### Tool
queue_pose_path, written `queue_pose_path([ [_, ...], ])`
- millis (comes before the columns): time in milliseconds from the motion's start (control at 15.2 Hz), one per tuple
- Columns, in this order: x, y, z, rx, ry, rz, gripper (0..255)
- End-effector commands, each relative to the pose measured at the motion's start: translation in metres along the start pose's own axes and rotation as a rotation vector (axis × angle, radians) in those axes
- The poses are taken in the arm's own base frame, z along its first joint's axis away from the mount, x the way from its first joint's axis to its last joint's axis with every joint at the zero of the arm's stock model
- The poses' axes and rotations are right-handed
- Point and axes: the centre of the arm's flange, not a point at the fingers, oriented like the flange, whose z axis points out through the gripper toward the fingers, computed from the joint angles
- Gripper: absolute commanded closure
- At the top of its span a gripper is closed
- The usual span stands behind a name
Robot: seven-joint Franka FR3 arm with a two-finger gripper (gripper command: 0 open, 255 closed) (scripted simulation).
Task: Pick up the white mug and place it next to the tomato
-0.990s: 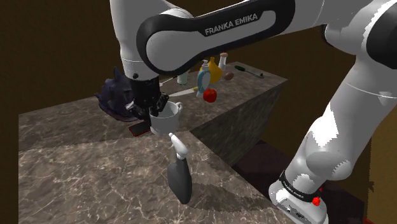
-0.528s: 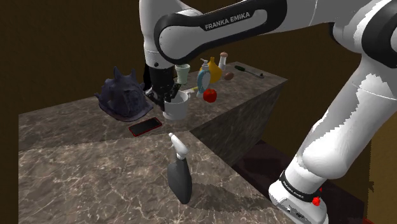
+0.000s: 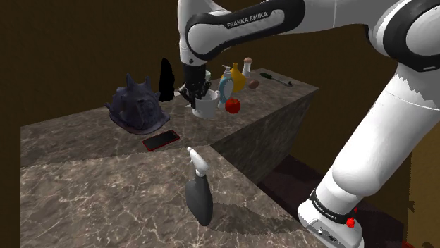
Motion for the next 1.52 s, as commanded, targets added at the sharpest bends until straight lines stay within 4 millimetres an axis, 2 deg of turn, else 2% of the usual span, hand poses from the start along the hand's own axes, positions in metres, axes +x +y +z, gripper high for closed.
queue_pose_path([
  [0,0.013,0.022,0.001,0.000,0.000,-0.001,255],
  [1188,0.138,0.224,0.017,0.000,0.000,-0.001,255],
  [1452,0.137,0.223,0.038,0.000,0.000,-0.001,255],
])
